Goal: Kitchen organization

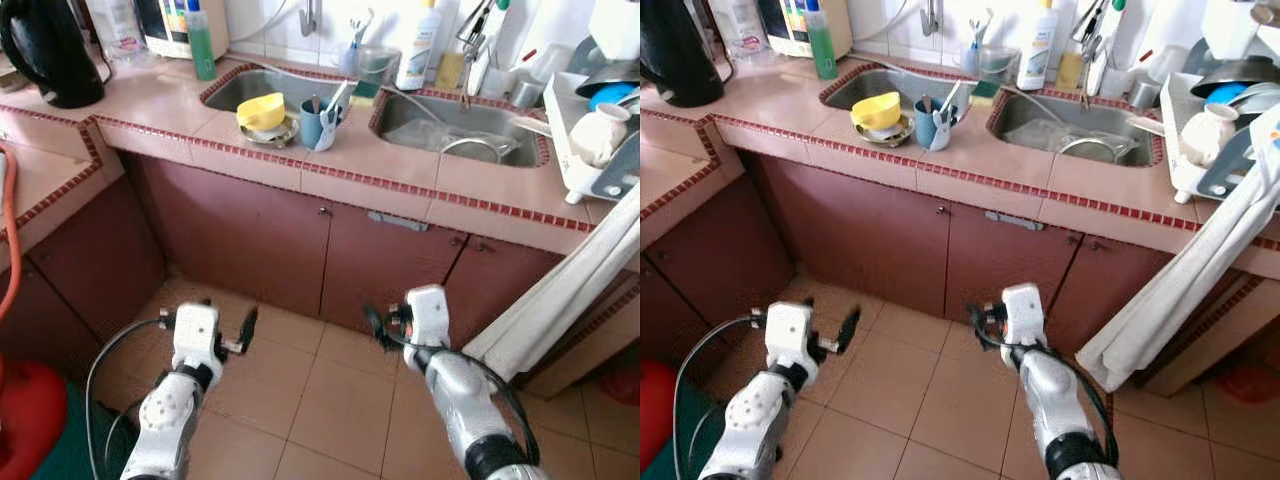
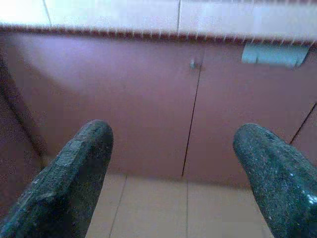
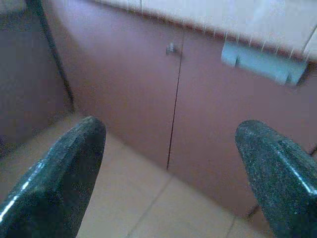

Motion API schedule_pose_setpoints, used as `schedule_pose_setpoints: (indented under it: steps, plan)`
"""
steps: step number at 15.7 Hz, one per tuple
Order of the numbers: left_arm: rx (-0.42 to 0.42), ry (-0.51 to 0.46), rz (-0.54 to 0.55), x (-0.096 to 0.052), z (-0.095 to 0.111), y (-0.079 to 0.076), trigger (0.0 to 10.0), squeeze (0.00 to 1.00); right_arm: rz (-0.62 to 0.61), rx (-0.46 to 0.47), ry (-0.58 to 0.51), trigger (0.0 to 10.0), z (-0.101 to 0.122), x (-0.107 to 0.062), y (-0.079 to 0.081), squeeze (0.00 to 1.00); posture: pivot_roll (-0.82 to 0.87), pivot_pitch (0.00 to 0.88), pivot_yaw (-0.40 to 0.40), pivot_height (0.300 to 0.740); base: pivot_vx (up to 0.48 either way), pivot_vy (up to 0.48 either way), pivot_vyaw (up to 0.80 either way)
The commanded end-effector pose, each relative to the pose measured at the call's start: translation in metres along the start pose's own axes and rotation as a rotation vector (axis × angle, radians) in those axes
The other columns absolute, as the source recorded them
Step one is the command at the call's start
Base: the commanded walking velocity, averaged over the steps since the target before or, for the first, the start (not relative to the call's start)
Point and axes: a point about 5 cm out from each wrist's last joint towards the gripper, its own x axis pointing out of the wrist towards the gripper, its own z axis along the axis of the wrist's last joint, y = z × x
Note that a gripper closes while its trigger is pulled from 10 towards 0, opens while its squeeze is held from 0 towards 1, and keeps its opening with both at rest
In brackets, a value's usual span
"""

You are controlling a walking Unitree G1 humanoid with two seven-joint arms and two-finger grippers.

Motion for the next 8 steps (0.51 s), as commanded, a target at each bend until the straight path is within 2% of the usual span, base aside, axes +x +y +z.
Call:
schedule_pose_setpoints:
  steps: [1, 2, 5, 8]
  plan:
    - [0.016, -0.020, 0.001, -0.002, 0.008, 0.001, 10.0, 1.00, 0.017, -0.003, -0.029, 10.0, 0.006, 0.000, 0.003, 1.00, -0.03, 0.018, 0.001, 0.740, 0.000, 0.000, 0.00]
    - [0.038, -0.029, -0.007, -0.007, 0.014, 0.001, 10.0, 1.00, 0.028, -0.014, -0.053, 10.0, 0.012, -0.001, 0.005, 1.00, -0.03, 0.020, 0.002, 0.740, 0.000, 0.000, 0.00]
    - [0.028, -0.039, -0.010, -0.016, 0.028, 0.007, 10.0, 1.00, 0.031, -0.041, -0.141, 10.0, 0.035, -0.003, 0.004, 1.00, -0.02, 0.018, 0.001, 0.740, 0.000, 0.000, 0.00]
    - [0.035, -0.093, -0.018, -0.010, 0.053, 0.009, 10.0, 1.00, 0.038, -0.025, -0.173, 10.0, 0.048, -0.004, 0.002, 1.00, -0.02, 0.019, -0.006, 0.740, 0.000, 0.000, 0.00]
